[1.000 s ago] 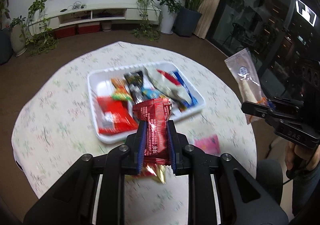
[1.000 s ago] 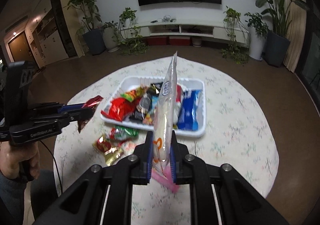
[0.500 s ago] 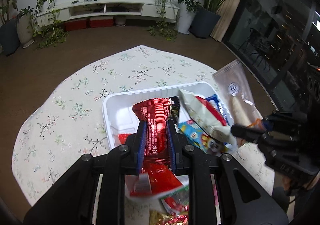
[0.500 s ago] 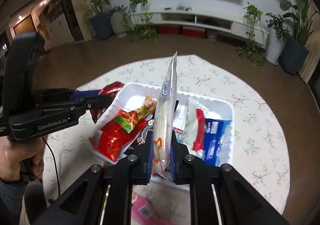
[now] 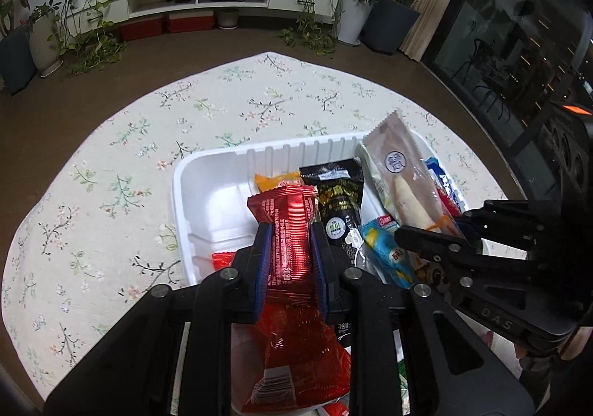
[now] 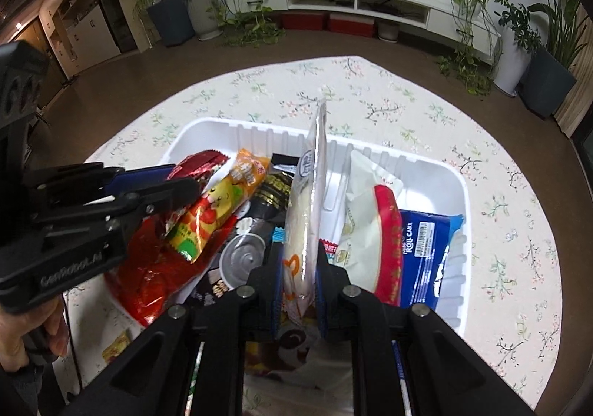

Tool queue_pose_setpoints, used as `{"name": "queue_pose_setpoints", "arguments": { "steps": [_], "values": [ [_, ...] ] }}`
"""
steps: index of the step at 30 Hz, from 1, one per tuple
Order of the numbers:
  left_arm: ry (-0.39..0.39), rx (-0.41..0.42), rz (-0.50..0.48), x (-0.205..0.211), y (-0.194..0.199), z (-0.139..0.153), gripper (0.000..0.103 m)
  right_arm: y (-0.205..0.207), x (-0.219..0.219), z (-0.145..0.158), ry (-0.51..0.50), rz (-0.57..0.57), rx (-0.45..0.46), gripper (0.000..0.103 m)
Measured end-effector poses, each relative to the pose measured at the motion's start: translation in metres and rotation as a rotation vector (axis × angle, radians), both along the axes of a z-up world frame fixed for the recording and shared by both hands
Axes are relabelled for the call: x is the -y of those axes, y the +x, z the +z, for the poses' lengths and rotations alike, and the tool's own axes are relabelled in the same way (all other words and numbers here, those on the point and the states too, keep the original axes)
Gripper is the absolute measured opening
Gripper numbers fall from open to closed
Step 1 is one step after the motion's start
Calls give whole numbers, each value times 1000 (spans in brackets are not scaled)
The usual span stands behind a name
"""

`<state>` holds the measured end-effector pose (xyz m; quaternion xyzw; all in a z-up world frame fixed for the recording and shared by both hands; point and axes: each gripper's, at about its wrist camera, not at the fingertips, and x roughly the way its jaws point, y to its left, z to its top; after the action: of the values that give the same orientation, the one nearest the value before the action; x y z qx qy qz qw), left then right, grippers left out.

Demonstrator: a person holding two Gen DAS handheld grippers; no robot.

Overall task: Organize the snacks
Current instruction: 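Lower both held packs into the white tray and open both tools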

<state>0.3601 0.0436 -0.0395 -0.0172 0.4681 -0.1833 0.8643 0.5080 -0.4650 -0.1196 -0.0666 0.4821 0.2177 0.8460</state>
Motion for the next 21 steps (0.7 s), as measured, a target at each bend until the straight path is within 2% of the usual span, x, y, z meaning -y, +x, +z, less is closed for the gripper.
{"name": "queue_pose_setpoints", "arguments": {
  "steps": [4,7,9,10,11,12,16,21],
  "values": [
    [7,4,-3,2,2,-5,21,3,1,-7,2,-8,-11,18],
    [10,4,-3,2,3,-8,26,4,0,-9,1,-12,-11,21],
    [12,0,-4,2,2,-9,31,5,0,-9,5,-12,-10,33],
    [9,-2,-3,2,2,-9,42,5,1,-10,9,-12,-10,38],
    [10,2,1,1,-1,-8,57,6,1,-10,14,-11,-8,49],
    [13,8,5,0,-2,-8,60,5,1,-9,15,-10,-5,54],
    [5,22,4,-5,-7,-4,61,0,1,-6,9,-8,11,61],
    [-3,55,17,-13,-27,15,71,-10,5,5,22,-24,31,66]
  ]
}}
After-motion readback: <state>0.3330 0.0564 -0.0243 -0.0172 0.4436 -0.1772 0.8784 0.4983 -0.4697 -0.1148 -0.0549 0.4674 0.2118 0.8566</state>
